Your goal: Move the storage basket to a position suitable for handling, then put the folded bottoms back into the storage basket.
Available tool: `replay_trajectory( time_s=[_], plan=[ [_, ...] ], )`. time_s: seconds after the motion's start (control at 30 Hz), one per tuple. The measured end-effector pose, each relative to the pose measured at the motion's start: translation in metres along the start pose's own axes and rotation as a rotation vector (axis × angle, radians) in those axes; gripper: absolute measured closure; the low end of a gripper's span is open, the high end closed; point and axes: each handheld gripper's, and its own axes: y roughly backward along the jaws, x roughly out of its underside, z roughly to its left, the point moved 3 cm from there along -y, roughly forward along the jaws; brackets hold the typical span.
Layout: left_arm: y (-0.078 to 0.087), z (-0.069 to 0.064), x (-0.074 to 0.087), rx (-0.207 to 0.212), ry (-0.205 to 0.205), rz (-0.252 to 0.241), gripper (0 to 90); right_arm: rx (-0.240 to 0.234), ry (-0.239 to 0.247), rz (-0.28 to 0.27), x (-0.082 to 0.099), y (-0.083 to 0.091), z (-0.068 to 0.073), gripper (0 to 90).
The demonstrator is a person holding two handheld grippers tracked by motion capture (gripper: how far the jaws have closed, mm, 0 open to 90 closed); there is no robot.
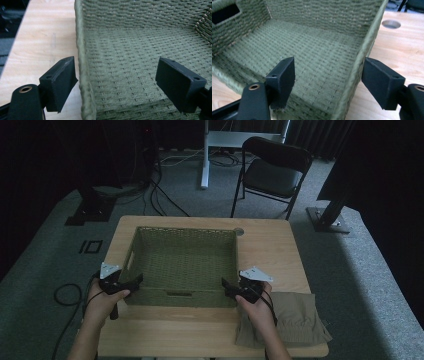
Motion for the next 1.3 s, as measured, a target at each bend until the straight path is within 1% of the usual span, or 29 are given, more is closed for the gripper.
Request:
replay_trajectory(
  time_s=[0.03, 0.07, 0.13, 0.2, 0.23, 0.27, 0.3, 0.33, 0.37, 0.43, 0.5, 0.57, 0.63, 0.7, 0.8, 0.83, 0.87, 0.97, 1.17, 1.2, 1.23, 1.3],
  plan=[
    [0.000, 0.000, -0.001, -0.003, -0.011, -0.006, 17.5, -0.003, -0.007, -0.001, -0.001, 0.001, 0.000, 26.4],
    [0.001, 0.000, -0.001, 0.000, -0.018, -0.010, 17.5, -0.002, -0.005, -0.005, -0.003, 0.002, 0.000, 26.1],
    [0.001, 0.000, -0.001, -0.005, -0.026, -0.004, 17.5, 0.013, 0.003, -0.026, -0.006, 0.004, 0.001, 22.8],
    [0.001, 0.001, -0.001, -0.008, -0.036, 0.003, 17.5, -0.002, 0.018, -0.037, -0.009, 0.007, 0.004, 20.8],
    [0.002, 0.002, 0.000, -0.010, -0.039, 0.004, 17.5, -0.015, 0.025, -0.043, -0.011, 0.008, 0.005, 21.9],
    [0.002, 0.002, 0.000, -0.010, -0.039, 0.004, 17.5, -0.015, 0.025, -0.043, -0.011, 0.008, 0.005, 21.9],
    [0.002, 0.002, 0.000, -0.008, -0.038, 0.006, 17.5, -0.031, 0.045, -0.058, -0.015, 0.009, 0.006, 17.4],
    [0.002, 0.003, 0.000, -0.009, -0.041, 0.009, 17.5, -0.037, 0.061, -0.066, -0.016, 0.010, 0.007, 15.6],
    [0.003, 0.003, 0.000, -0.008, -0.045, 0.012, 17.5, -0.042, 0.071, -0.064, -0.017, 0.010, 0.008, 12.6],
    [0.005, 0.002, -0.001, -0.004, -0.055, 0.010, 17.5, -0.056, 0.092, -0.054, -0.018, 0.010, 0.010, 13.0],
    [0.007, 0.001, -0.004, -0.002, -0.057, -0.007, 17.5, -0.067, 0.114, -0.041, -0.018, 0.011, 0.013, 13.1],
    [0.010, 0.000, -0.008, 0.000, -0.061, -0.015, 17.5, -0.073, 0.125, -0.037, -0.018, 0.012, 0.014, 12.3],
    [0.012, -0.002, -0.010, 0.005, -0.066, -0.015, 17.5, -0.078, 0.119, -0.037, -0.018, 0.013, 0.014, 12.1],
    [0.014, -0.005, -0.013, 0.010, -0.074, -0.020, 17.5, -0.073, 0.101, -0.035, -0.019, 0.014, 0.013, 12.1],
    [0.015, -0.008, -0.015, 0.014, -0.082, -0.029, 17.5, -0.065, 0.101, -0.032, -0.020, 0.015, 0.011, 12.2],
    [0.017, -0.014, -0.018, 0.021, -0.087, -0.038, 17.5, -0.061, 0.104, -0.034, -0.020, 0.016, 0.010, 12.2],
    [0.017, -0.016, -0.018, 0.027, -0.088, -0.040, 17.5, -0.052, 0.110, -0.036, -0.021, 0.020, 0.007, 12.2],
    [0.016, -0.022, -0.020, 0.040, -0.097, -0.038, 17.5, -0.045, 0.121, -0.035, -0.021, 0.024, 0.002, 12.2],
    [0.015, -0.031, -0.022, 0.048, -0.101, -0.042, 17.5, -0.028, 0.114, -0.036, -0.017, 0.033, -0.011, 12.2],
    [0.015, -0.031, -0.022, 0.048, -0.101, -0.042, 17.5, -0.028, 0.114, -0.036, -0.017, 0.033, -0.011, 12.2],
    [0.014, -0.035, -0.023, 0.057, -0.104, -0.042, 17.5, -0.026, 0.112, -0.036, -0.017, 0.034, -0.013, 12.2],
    [0.014, -0.038, -0.023, 0.066, -0.110, -0.034, 16.9, -0.021, 0.106, -0.041, -0.016, 0.039, -0.017, 12.2]
  ],
)
